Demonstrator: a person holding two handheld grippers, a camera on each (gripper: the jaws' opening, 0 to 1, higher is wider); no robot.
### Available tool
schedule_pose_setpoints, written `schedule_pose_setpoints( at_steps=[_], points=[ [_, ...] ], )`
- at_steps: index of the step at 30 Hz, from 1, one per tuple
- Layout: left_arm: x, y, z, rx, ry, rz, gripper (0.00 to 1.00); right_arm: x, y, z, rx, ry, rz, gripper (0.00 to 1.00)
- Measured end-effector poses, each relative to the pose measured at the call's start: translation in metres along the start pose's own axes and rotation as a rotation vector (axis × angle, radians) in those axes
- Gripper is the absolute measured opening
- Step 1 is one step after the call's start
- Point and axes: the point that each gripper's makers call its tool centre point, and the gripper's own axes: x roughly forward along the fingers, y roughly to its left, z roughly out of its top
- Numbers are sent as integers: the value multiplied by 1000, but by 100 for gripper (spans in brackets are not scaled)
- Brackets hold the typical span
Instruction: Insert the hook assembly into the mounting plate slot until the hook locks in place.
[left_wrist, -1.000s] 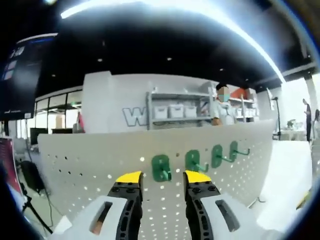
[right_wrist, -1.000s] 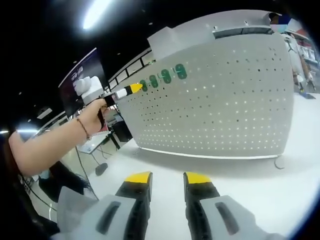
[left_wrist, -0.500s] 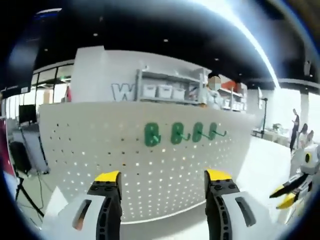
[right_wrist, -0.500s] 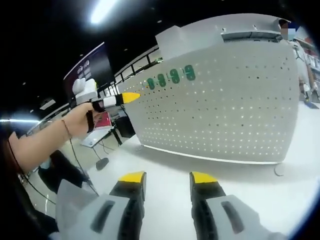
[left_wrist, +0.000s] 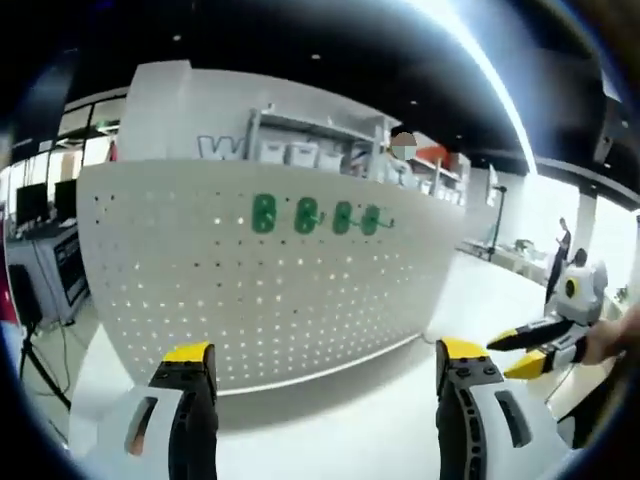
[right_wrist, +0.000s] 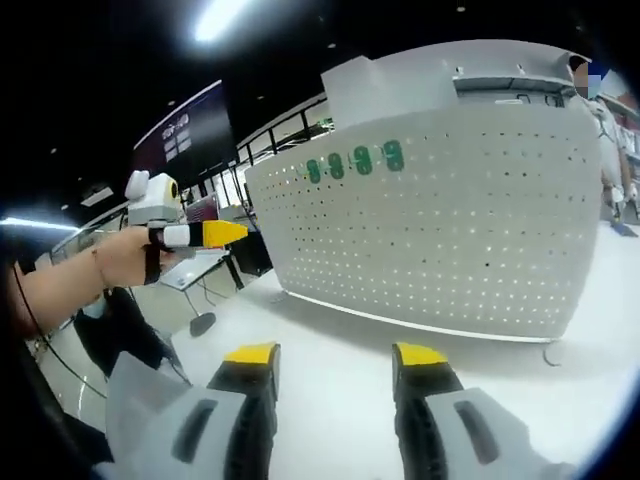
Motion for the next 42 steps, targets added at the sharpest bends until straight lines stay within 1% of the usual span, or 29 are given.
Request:
schedule_pose_setpoints(
  at_steps=[2, 4, 10, 19, 22, 27, 31, 34, 42],
  points=[
    [-4, -4, -7, -13, 11, -10, 97, -1, 0, -1, -7, 5, -7, 52],
    [-7, -9, -14, -29, 25, -20, 100, -3, -1, -2, -28, 8, -13, 53],
    [-18, -20, -26, -57, 32, -34, 100, -7, -3, -3, -35, 7, -27, 58],
    [-38, -43, -47, -109, 56, -58, 100, -13, -3, -3, -38, -5, -36, 64],
    [-43, -46, -53, -123, 62, -64, 100, -15, -2, -4, -41, -4, -38, 65],
    [-55, -53, -57, -145, 50, -60, 100, -17, 1, -8, -43, 2, -37, 67],
    [-64, -61, -61, -149, 50, -50, 100, -19, 4, -10, -42, 7, -35, 72],
    [-71, -67, -63, -163, 46, -51, 100, -21, 7, -13, -44, 12, -33, 74],
    [-81, -70, -66, -159, 52, -49, 100, -28, 13, -20, -39, 12, -43, 80]
  ],
)
